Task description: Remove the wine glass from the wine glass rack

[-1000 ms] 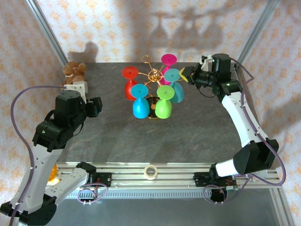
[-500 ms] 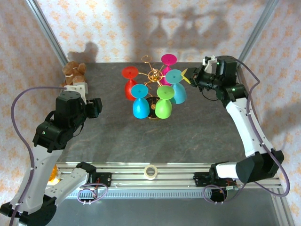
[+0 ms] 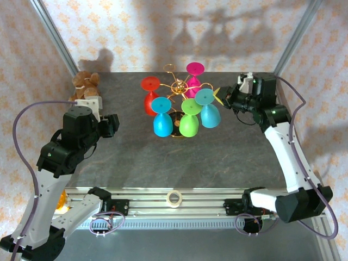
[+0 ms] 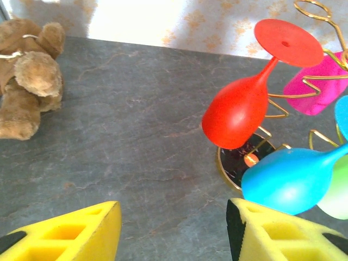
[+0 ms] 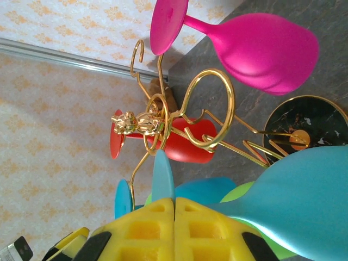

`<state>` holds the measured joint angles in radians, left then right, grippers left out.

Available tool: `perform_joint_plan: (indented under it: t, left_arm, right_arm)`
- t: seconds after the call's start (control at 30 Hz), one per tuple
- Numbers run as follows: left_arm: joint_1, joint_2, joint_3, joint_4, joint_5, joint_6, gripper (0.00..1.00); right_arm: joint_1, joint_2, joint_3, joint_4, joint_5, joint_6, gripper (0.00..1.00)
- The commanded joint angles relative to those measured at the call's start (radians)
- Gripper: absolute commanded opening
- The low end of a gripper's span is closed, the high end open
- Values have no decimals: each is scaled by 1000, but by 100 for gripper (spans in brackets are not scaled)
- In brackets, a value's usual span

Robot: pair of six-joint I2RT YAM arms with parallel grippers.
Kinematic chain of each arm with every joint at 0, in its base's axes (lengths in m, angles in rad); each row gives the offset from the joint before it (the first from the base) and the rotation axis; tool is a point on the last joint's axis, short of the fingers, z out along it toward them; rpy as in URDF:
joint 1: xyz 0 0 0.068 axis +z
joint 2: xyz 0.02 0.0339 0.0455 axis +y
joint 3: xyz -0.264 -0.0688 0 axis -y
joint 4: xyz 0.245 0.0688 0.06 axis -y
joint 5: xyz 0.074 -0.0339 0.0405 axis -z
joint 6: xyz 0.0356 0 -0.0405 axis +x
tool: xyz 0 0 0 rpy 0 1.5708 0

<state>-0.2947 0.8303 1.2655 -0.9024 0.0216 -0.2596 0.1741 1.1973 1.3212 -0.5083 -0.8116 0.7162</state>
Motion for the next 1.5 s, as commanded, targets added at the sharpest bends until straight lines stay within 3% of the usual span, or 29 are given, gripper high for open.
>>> perform_joint_plan:
  t: [0.0,0.53,0.87,1.03,1.13,1.3,1.47]
  left_arm:
    - [-9,-24,-17,-24,73,12,53]
    - [-11,-122,-58,-194,201,-102,52]
    - [-28,-286,-272,-198,285,-267,50]
    - [-30,-309,-318,-185,338,-281,51]
    - [-32,-303,-352,-161,364,-310,51]
    - [-37,-269,-352,-138,376,-297,53]
    - [-37,-214,-325,-146,407,-293,53]
  right_arm:
    - [4,-56,-2,-24,39,-24,0]
    - [-9,-185,-3,-257,10,-183,0]
    - [29,-263,-90,-360,-28,-316,0]
    - [56,-326,-149,-400,-1,-345,0]
    - [128,-350,-196,-402,54,-348,0]
    - [370,-347,-221,-372,223,-322,0]
    - [537,-335,-227,-316,325,-288,0]
